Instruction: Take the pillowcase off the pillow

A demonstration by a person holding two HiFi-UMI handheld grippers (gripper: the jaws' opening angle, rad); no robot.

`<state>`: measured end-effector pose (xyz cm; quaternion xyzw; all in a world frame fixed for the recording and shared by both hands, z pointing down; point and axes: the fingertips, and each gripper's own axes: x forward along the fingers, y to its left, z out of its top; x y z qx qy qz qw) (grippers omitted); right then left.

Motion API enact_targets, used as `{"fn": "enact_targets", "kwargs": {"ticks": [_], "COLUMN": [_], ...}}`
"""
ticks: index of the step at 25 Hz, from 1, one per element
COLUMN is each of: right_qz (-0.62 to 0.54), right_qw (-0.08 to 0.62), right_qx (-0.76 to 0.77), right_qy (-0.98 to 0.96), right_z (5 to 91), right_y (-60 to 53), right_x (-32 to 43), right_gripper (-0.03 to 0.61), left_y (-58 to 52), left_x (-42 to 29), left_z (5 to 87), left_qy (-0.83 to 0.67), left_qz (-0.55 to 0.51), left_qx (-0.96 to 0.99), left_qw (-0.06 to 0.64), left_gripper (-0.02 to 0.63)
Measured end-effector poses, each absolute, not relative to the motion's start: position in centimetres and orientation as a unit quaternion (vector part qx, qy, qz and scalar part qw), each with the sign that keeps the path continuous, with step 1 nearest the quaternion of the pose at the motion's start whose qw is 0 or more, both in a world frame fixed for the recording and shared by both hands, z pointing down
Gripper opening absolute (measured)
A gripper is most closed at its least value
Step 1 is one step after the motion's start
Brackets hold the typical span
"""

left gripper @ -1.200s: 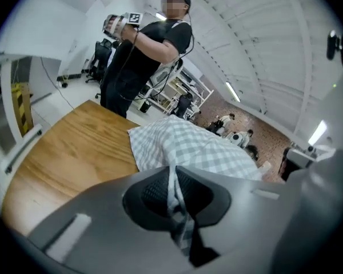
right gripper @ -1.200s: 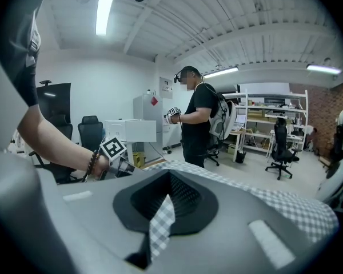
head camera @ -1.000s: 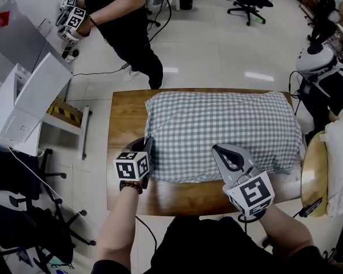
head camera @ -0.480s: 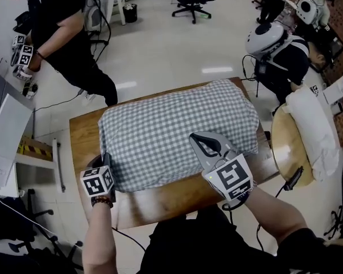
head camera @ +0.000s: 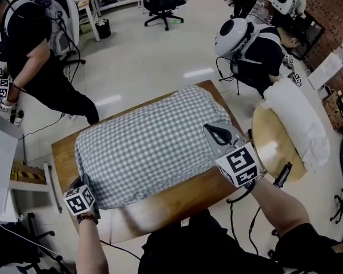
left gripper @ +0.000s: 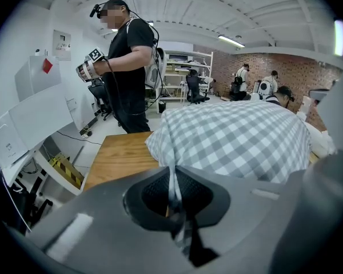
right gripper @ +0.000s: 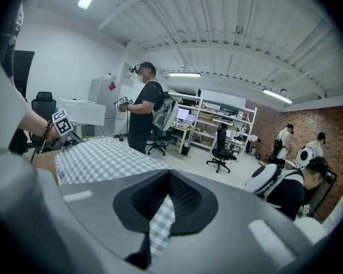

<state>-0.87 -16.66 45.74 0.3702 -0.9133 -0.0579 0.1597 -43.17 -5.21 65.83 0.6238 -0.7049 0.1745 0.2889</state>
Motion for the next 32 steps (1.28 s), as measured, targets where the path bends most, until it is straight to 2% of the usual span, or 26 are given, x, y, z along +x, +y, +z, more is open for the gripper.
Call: {"fn": "enact_targets", "kwargs": {"ticks": [17,26,30,32], "right_qz": [-0.002,0.059,0.097,0.118], "right_qw": [0.215,0.272,0.281,0.272], "right_qx": [0.404,0.322,0.252,0.209], "right_qy": [-0.889,-0.905,-0.921,-0.932], "right_z": [55.7,65.9,69.7,70.8], "right_y": [-30.9,-33.9,-33.4,-32.8], "right_x": [14.0,15.1,13.8,12.7], "right_gripper": [0.002,0.006,0.125,0.209], "left_y": [-9.0,-10.2,-10.6,-10.8], "left_x": [-43.0,-43.1,-43.0,-42.9], "left_z": [66.9,67.7,68.4,68.6], "left_qy": [-0.744,-0.754,-0.753,-0.752], "left_qz": [0.212,0.226,0.23,0.232], "left_qx": [0.555,0.526,0.525,0.525], "left_qw": [0.306,0.32,0.323,0.323], "left_gripper": [0.015,0.015,0.015,0.015]}}
